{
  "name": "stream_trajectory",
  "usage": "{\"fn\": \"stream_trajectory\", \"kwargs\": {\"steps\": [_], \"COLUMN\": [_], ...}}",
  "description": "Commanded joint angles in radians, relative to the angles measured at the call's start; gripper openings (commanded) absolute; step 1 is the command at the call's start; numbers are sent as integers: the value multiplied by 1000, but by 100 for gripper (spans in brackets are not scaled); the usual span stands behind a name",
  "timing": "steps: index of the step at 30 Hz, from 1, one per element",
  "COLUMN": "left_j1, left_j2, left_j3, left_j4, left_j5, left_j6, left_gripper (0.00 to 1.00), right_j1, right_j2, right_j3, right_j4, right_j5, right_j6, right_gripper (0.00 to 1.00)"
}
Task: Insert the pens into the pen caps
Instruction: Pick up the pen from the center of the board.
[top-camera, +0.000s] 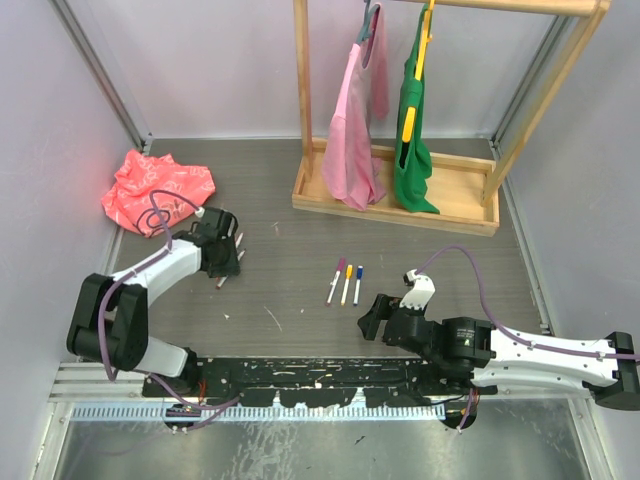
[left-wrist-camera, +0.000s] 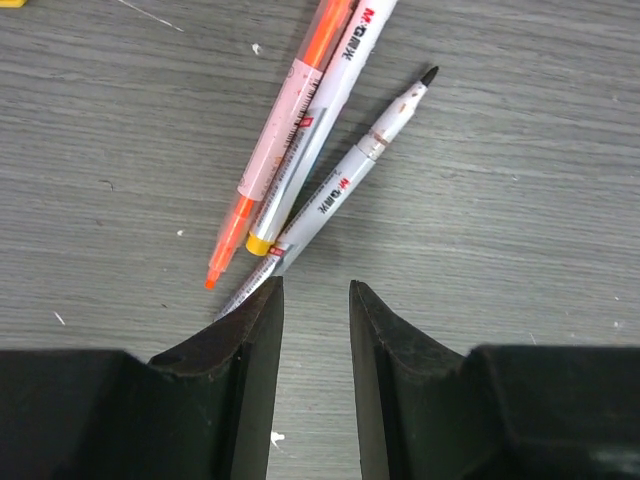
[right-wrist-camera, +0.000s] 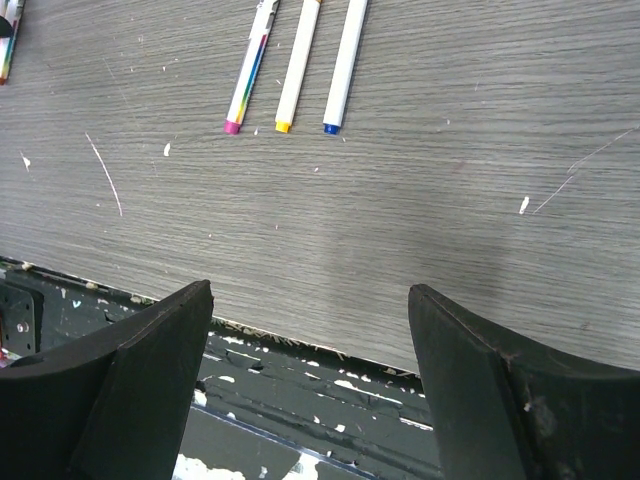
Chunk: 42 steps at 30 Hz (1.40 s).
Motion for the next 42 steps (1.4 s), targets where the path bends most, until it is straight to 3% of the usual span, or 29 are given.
{"fn": "stream_trajectory", "kwargs": {"steps": [1,23,42], "left_j1": [9,17,16], "left_j2": [29,91,147], "left_j3": [54,107,143], "left_j4": [21,-23,-90], "left_j5": [-51,-88,-12], "left_j6": [10,42,37], "left_gripper": [34,37,34], "right_j1": [2,2,2], "right_j2": [4,33,26], "right_j3": [8,21,18], "right_j4": [32,33,33], "right_j5": [12,18,15], "right_j6": [-6,-31,-30], "right_gripper": [84,84,84]}}
